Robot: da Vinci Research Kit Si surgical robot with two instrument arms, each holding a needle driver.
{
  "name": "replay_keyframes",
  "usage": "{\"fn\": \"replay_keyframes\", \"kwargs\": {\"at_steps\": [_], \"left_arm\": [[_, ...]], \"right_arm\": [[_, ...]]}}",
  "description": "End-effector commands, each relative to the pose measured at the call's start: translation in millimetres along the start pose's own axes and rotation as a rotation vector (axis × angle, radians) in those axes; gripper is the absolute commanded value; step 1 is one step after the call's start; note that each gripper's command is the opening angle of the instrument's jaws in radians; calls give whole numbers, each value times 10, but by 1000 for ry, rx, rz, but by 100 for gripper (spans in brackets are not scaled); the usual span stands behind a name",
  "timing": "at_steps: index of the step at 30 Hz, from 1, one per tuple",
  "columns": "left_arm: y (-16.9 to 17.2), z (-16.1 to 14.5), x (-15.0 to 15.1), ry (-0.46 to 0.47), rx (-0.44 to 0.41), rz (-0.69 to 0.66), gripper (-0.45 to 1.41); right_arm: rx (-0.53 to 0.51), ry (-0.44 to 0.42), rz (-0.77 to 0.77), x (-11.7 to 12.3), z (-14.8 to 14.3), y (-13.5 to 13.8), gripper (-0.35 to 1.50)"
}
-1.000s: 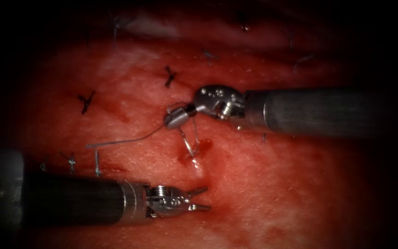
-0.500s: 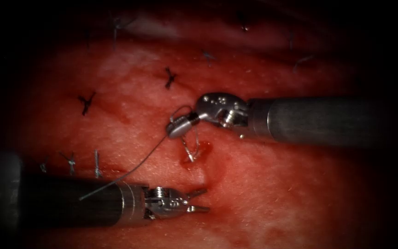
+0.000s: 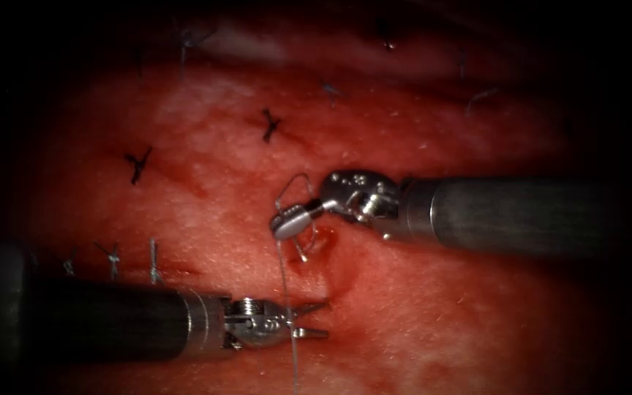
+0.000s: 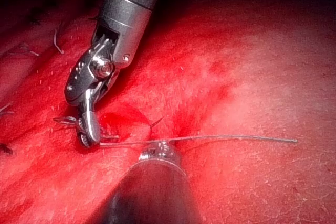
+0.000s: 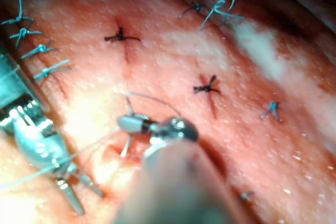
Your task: Wound Closure
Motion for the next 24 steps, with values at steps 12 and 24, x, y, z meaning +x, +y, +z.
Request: {"fn": "replay_keyframes", "kwargs": {"at_steps": [12, 24], "left_arm": [[2, -3, 8, -8, 0, -12, 14], [11, -35, 29, 78, 62, 106, 14]], "right_arm": [[-16, 2, 28, -33, 13, -8, -35], [-160, 202, -100, 3, -46, 3, 73]]}}
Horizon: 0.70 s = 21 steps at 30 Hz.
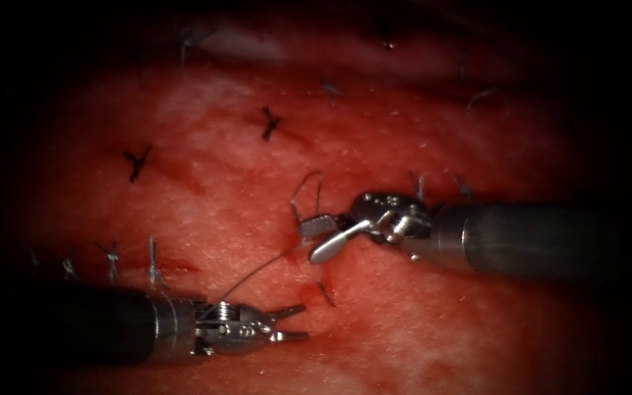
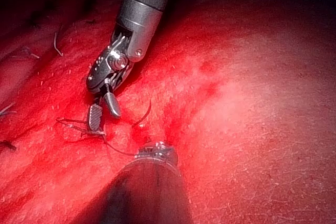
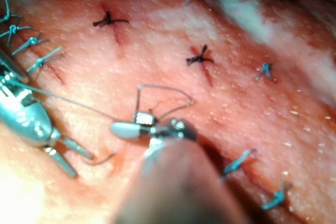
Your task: Wound Closure
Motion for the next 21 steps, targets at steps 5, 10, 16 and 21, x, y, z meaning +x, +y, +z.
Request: {"fn": "replay_keyframes", "kwargs": {"at_steps": [5, 10, 16, 21], "left_arm": [[7, 6, 9, 46, 36, 37, 17], [-4, 3, 22, 107, 95, 63, 24], [-12, 6, 29, 115, 160, 49, 34], [-17, 10, 29, 113, 180, 42, 34]], "right_arm": [[-31, 13, -27, 9, -16, 9, 78], [-28, 14, -38, 2, -27, 5, 63], [-33, 40, -42, -10, -34, 0, 51], [-30, 45, -50, -24, -37, -3, 41]]}}
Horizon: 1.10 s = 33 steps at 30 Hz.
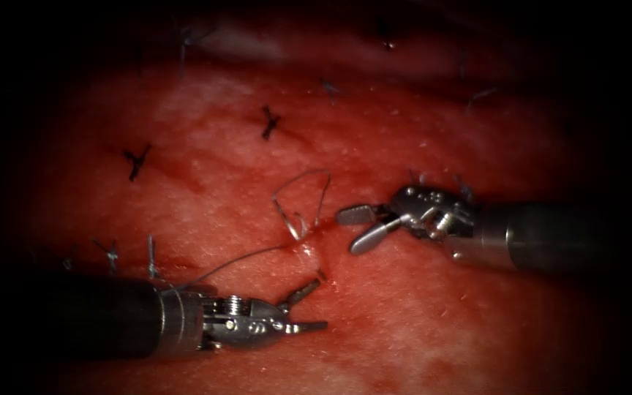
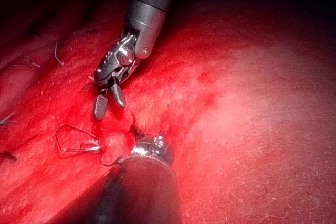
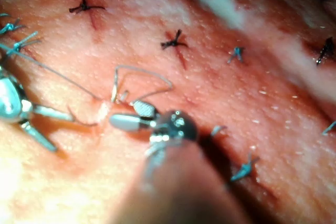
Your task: Wound Closure
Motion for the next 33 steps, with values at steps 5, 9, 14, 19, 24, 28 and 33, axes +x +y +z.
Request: {"fn": "replay_keyframes", "kwargs": {"at_steps": [5, 9, 14, 19, 24, 28, 33], "left_arm": [[-4, 17, -4, -1, 11, -5, 36], [-10, 22, -7, -8, 27, -8, 37], [-16, 28, -9, -7, 39, -12, 37], [-15, 40, -8, -10, 51, -14, 19], [-19, 45, -12, 14, 46, -49, -45], [-28, 45, -20, 57, 1, -132, -45], [-34, 44, -27, 108, -6, -242, -45]], "right_arm": [[1, 1, -1, -5, 6, 4, 27], [1, 1, -2, -6, 6, 4, 26], [-1, 1, -3, -7, 6, 4, 24], [-2, 1, -5, -11, 8, 4, 21], [-4, 0, -5, -12, 7, 3, 14], [-7, 4, -4, -13, 6, 1, 10], [-9, 4, -3, -15, 3, 0, 4]]}}
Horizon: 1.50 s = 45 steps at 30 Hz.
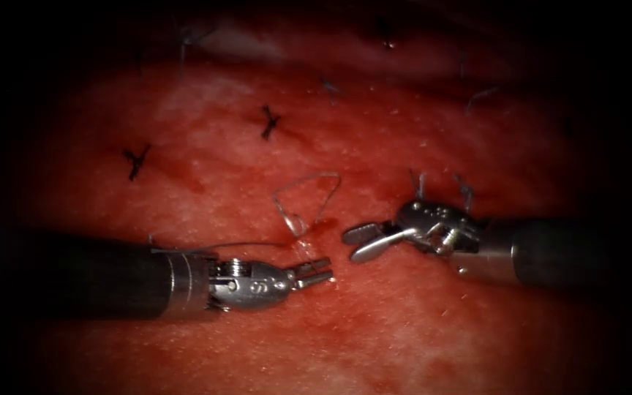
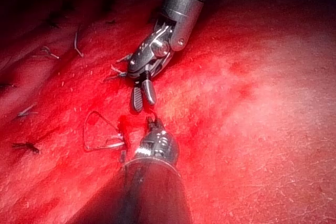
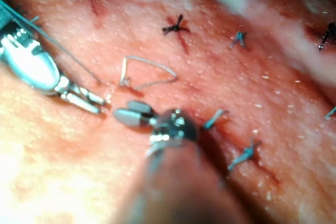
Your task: Wound Closure
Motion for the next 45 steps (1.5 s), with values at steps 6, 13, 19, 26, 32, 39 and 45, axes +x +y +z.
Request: {"fn": "replay_keyframes", "kwargs": {"at_steps": [6, 13, 19, 26, 32, 39, 45], "left_arm": [[13, 5, 6, 98, -127, -253, -45], [23, -10, 37, 249, -319, -547, -45], [31, -31, 65, 339, -420, -666, -45], [47, -54, 92, 381, -507, -705, -45], [59, -70, 111, 402, -520, -641, -45], [68, -75, 102, 359, -424, -417, -45], [76, -81, 86, 273, -358, -202, -45]], "right_arm": [[3, 4, -1, 0, 6, 5, -3], [4, 7, -1, -1, 8, 3, 2], [9, 11, 0, -1, 8, 3, 2], [8, 12, 0, -1, 8, 3, 7], [13, 10, 0, 0, 8, 3, 19], [6, 19, -56, 4, 9, 6, 16], [-102, 50, -280, 11, 15, 10, -13]]}}
